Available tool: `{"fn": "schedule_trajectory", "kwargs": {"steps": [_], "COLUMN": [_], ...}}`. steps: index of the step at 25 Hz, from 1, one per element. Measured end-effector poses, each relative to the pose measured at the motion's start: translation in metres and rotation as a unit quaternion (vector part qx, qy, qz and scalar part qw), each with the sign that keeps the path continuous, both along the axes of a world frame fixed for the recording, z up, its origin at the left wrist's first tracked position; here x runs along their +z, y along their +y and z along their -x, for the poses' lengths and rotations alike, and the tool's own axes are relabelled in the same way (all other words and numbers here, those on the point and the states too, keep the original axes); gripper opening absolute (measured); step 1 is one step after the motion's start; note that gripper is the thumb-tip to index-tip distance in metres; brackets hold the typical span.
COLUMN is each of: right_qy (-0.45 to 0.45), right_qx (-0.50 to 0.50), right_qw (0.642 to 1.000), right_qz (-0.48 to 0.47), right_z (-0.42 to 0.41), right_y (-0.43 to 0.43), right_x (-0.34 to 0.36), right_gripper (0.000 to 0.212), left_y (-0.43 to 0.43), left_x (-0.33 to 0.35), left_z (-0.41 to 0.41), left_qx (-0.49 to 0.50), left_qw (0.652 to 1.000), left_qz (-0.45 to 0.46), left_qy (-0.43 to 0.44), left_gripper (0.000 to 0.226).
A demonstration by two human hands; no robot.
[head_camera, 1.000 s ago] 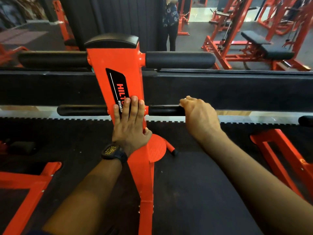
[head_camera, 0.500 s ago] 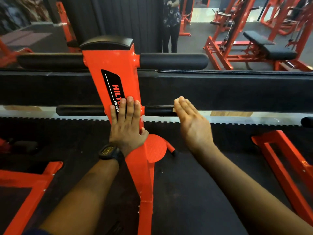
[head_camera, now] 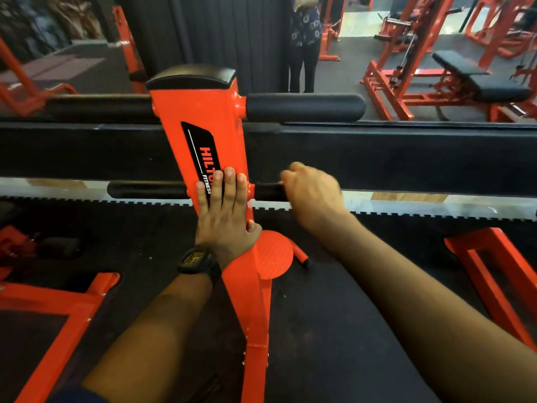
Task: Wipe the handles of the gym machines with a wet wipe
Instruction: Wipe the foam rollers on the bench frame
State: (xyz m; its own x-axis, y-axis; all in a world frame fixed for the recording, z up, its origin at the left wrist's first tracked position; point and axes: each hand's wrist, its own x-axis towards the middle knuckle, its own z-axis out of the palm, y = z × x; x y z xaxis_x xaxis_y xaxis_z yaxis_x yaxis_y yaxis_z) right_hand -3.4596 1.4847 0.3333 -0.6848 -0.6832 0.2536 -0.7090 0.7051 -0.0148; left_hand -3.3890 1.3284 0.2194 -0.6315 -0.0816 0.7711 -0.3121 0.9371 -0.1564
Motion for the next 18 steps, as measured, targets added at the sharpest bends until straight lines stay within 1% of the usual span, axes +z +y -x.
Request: {"fn": "schedule_trajectory", "kwargs": {"steps": [2,6,9,11,12,14,16,18], "right_qy": [0.013,0.012,0.027,0.024,0.02,0.002,-0.029,-0.054], "right_qx": [-0.055,-0.094,-0.051,-0.061,-0.074,-0.097,-0.13,-0.171], "right_qw": [0.998,0.995,0.998,0.996,0.993,0.974,0.932,0.882], "right_qz": [0.004,0.043,0.029,0.053,0.088,0.203,0.338,0.436], "right_z": [0.006,-0.005,-0.004,0.008,0.009,0.0,-0.019,-0.027], "right_y": [0.023,0.037,0.034,0.042,0.048,0.053,0.048,0.037], "right_x": [0.0,-0.008,-0.011,-0.013,-0.019,-0.038,-0.054,-0.06], "right_gripper": [0.025,0.026,0.023,0.021,0.022,0.023,0.023,0.019], "left_y": [0.0,0.001,0.002,0.002,0.003,0.003,0.006,0.006], "left_x": [-0.001,-0.001,0.0,0.0,0.0,0.001,0.0,0.0], "left_z": [0.0,0.001,0.0,-0.001,-0.001,0.0,0.0,0.0], "left_qx": [0.003,0.008,0.011,0.011,0.013,0.02,0.023,0.023], "left_qw": [1.0,1.0,1.0,1.0,1.0,1.0,1.0,0.999], "left_qz": [-0.002,-0.002,0.001,-0.003,-0.007,-0.011,-0.018,-0.023], "left_qy": [0.0,-0.005,-0.002,-0.008,-0.012,-0.012,-0.01,-0.009], "left_gripper": [0.116,0.122,0.122,0.124,0.125,0.125,0.123,0.121]}}
